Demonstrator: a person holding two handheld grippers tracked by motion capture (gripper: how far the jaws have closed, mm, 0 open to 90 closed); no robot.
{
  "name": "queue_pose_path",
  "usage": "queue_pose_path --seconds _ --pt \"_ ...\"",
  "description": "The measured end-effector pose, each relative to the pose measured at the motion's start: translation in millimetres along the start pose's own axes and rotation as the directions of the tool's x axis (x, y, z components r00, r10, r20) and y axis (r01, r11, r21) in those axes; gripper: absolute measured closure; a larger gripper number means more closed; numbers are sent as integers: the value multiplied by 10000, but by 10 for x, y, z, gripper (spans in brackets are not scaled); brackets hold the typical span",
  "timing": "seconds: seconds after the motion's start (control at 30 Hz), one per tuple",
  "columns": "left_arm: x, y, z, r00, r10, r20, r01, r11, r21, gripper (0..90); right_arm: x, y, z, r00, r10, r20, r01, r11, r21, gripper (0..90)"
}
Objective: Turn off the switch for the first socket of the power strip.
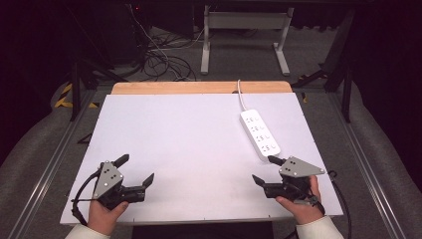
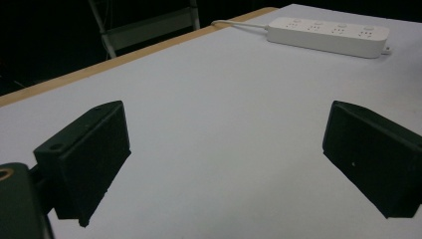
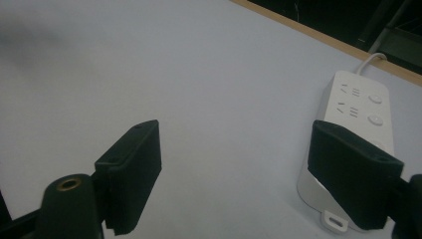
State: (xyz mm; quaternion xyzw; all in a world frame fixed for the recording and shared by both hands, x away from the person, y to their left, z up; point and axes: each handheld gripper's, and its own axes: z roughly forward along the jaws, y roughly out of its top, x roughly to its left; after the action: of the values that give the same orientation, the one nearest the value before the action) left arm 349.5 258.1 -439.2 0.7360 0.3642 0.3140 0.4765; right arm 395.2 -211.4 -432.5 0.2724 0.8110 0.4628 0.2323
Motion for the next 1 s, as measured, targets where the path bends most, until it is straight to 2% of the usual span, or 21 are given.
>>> queue_pose_path --seconds 0.2,0.3,0.77,1.0 --pt "1 0 -5 10000 -38 -4 38 10000 -20 51 -71 125 12 9998 34 -178 -32 9999 137 223" --pt "0 -3 0 10000 -50 -2 50 10000 0 51 -114 239 36 9998 -47 -185 56 9988 491 248" --pt "5 -2 0 10000 8 -8 -8 10000 24 51 -266 492 70 9997 102 -221 -87 9976 680 250" --pt "4 -4 5 10000 -57 5 57 10000 24 50 -326 580 78 9998 117 -138 -109 9983 571 256"
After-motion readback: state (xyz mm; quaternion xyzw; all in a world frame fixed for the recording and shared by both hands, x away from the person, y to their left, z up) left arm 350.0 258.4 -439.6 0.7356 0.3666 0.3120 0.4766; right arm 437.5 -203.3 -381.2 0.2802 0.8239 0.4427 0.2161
